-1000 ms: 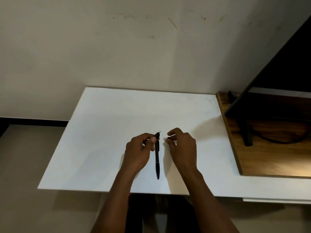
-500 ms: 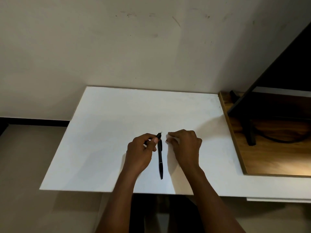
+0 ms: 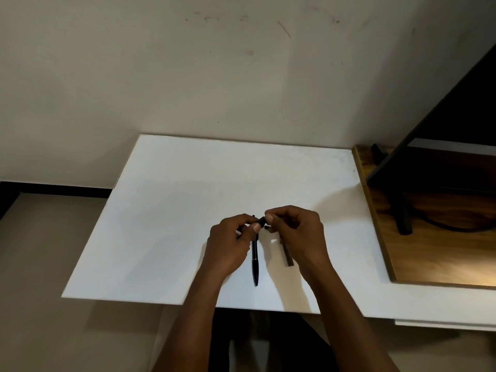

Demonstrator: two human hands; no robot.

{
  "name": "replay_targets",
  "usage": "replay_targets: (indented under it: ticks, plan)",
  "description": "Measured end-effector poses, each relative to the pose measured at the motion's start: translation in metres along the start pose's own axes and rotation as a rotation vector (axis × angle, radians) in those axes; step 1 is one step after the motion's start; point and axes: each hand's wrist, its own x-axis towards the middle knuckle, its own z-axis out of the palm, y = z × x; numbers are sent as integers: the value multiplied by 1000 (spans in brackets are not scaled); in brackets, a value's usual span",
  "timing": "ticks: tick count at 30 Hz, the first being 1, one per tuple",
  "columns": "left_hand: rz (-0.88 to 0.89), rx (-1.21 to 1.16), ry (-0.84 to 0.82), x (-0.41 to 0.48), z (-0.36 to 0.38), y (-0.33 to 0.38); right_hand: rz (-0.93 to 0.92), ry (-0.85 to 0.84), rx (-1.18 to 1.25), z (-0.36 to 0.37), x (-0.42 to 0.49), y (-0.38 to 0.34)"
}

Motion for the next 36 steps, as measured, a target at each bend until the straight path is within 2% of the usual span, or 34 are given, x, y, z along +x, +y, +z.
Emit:
replay_targets:
  ticks: [9, 14, 16, 18, 22, 26, 30, 36]
  plan:
    - [58, 99, -13, -1, 2, 1, 141, -55, 152, 1, 2, 5]
    - [53, 91, 15, 0, -3, -5, 209, 23, 289, -4, 4, 3]
    - [41, 80, 21, 0, -5, -7, 171, 59, 174, -10, 6, 3]
    - [37, 45, 33, 0, -5, -7, 108, 71, -66, -14, 5, 5]
    - [35, -10, 57, 0, -4, -6, 16, -93, -442, -11, 0, 5]
    - [21, -34, 66, 0, -5, -4, -1, -178, -592, -3, -7, 5]
    - [5, -46, 69, -1, -6, -4, -90, -148, -727, 8, -9, 5]
    - [6, -50, 66, -2, -6, -4, -74, -95, -723, 11, -9, 5]
